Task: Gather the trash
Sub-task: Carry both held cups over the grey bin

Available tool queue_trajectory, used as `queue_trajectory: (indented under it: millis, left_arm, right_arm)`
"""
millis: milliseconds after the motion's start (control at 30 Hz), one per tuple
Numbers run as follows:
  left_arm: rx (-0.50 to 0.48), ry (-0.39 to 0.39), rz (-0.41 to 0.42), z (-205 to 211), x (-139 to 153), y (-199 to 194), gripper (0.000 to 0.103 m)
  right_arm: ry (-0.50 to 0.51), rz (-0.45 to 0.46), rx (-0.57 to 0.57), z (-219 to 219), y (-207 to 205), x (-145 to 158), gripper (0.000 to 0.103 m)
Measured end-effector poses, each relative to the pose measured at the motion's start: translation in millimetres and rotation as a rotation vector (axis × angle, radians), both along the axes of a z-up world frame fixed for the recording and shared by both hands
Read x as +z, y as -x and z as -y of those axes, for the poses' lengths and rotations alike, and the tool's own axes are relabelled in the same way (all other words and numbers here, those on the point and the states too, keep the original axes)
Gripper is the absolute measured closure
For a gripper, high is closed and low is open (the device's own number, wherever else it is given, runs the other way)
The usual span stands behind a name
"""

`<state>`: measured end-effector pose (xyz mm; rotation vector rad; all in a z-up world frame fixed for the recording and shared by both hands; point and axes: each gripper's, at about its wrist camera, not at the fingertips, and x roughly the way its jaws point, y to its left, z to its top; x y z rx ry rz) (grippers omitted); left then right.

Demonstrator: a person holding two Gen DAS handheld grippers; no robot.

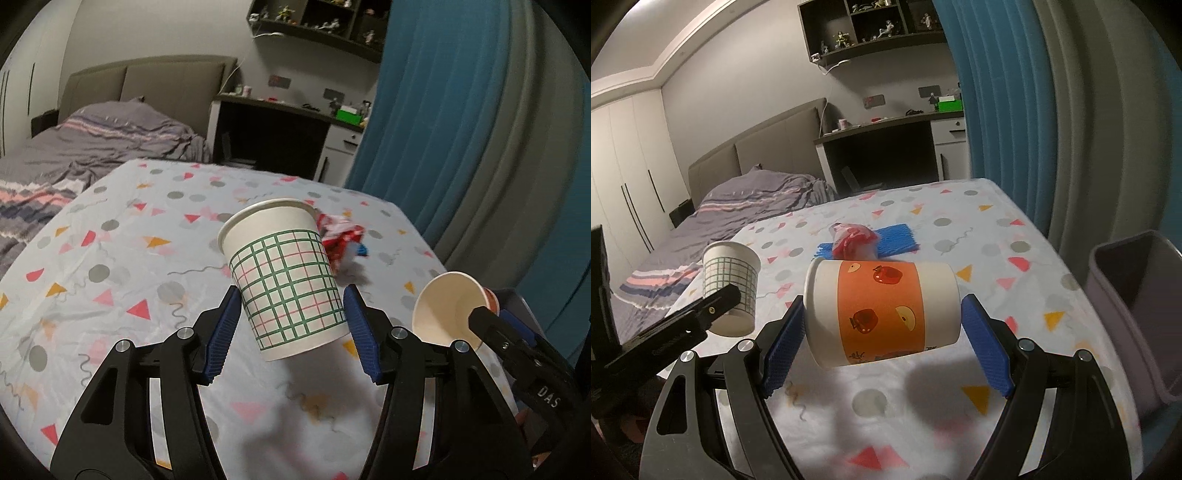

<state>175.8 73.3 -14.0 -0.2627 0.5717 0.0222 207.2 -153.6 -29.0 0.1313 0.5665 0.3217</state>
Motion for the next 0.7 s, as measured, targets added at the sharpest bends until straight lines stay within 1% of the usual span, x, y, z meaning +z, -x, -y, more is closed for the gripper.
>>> queue_trajectory:
  millis: [300, 700]
  left_arm:
    - [-0.055, -0.015, 0.034, 32.4, 10.5, 24.9, 0.047]
    - [-0.106, -0.032, 0.056, 65.8, 17.4, 39.2, 0.047]
  right_arm:
    - [0.002, 0.013, -0.042, 29.1, 24.8, 3.8, 0.023]
    - [-0.003, 0.026, -0.07, 54.7, 43.4, 5.9, 0.023]
